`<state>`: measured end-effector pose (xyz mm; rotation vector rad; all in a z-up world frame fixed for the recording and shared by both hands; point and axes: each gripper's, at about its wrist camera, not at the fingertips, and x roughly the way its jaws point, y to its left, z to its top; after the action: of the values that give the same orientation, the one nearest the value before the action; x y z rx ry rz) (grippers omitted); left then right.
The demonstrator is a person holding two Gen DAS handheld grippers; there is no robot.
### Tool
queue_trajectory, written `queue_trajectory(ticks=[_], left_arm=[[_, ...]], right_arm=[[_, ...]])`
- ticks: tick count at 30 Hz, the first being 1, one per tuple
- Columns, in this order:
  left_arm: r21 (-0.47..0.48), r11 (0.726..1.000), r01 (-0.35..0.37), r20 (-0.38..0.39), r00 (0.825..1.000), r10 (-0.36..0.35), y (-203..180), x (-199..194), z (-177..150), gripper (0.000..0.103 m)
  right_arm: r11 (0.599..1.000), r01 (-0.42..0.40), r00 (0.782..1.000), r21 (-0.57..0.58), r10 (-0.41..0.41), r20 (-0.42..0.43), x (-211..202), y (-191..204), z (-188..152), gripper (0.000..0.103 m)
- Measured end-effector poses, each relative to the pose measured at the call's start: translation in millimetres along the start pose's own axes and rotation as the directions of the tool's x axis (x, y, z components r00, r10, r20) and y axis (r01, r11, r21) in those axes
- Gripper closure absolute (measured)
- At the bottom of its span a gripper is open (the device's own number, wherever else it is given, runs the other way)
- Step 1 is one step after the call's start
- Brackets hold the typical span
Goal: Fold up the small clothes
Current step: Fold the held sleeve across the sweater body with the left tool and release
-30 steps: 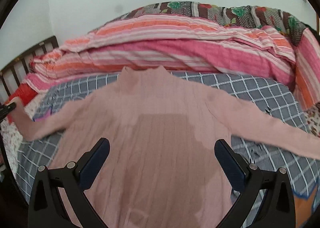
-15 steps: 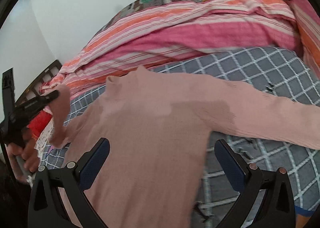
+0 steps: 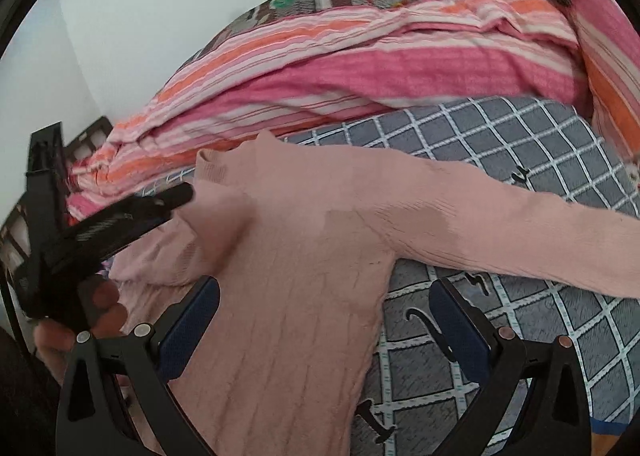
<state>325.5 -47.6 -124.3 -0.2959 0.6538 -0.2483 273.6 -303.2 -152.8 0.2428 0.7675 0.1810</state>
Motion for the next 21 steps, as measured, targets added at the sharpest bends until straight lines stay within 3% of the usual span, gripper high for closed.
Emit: queue_trajectory(ticks=[3, 6, 8, 9, 12, 17, 19, 21], left_arm=[[-0.033, 0.994, -0.107, 0.022, 0.994, 0.108, 31.0, -23.5, -9.9, 0.032], [-0.075, 0.97, -0.229, 0.034, 0.972, 0.232, 67.5, -47.2, -25.6, 0.032], [-0.091, 0.959, -0.267, 0.05, 0.961, 0.272, 89.6, -60.7, -35.3, 0.032], [-0.099, 0.954, -0.283, 0.053, 0.956, 0.289, 100.3, -65.8, -38.5, 0.032], [-0.138, 0.949, -0.282, 0.045, 0.956, 0.29, 124.6, -70.2, -38.4, 0.032], [-0.182, 0.949, -0.257, 0.02, 0.964, 0.265, 145.3, -66.4, -40.9, 0.032], [-0.216, 0.944, -0.249, 0.035, 0.964, 0.262, 152.4, -69.1, -43.4, 0.032], [-0.221, 0.947, -0.233, 0.015, 0.97, 0.242, 158.6, -65.1, -40.3, 0.032]], right_arm=[[1.0, -0.017, 1.0, -0.024, 0.017, -0.003, 4.6, 12.6, -1.8, 0.01], [0.996, -0.031, 0.999, -0.087, 0.029, -0.032, 10.7, 30.3, -4.2, 0.028], [0.991, -0.043, 0.998, -0.125, 0.038, -0.042, 15.3, 43.8, -4.1, 0.041], [0.989, -0.052, 0.998, -0.136, 0.045, -0.05, 18.8, 50.7, -2.8, 0.042], [0.986, -0.076, 0.995, -0.148, 0.066, -0.07, 35.1, 69.5, 1.3, 0.043], [0.979, -0.042, 0.989, -0.2, 0.011, -0.151, 84.6, 107.7, 9.1, 0.043], [0.972, -0.001, 0.985, -0.234, -0.039, -0.17, 104.7, 121.5, 13.4, 0.048], [0.965, 0.068, 0.974, -0.254, -0.12, -0.195, 122.5, 127.9, 17.4, 0.062]])
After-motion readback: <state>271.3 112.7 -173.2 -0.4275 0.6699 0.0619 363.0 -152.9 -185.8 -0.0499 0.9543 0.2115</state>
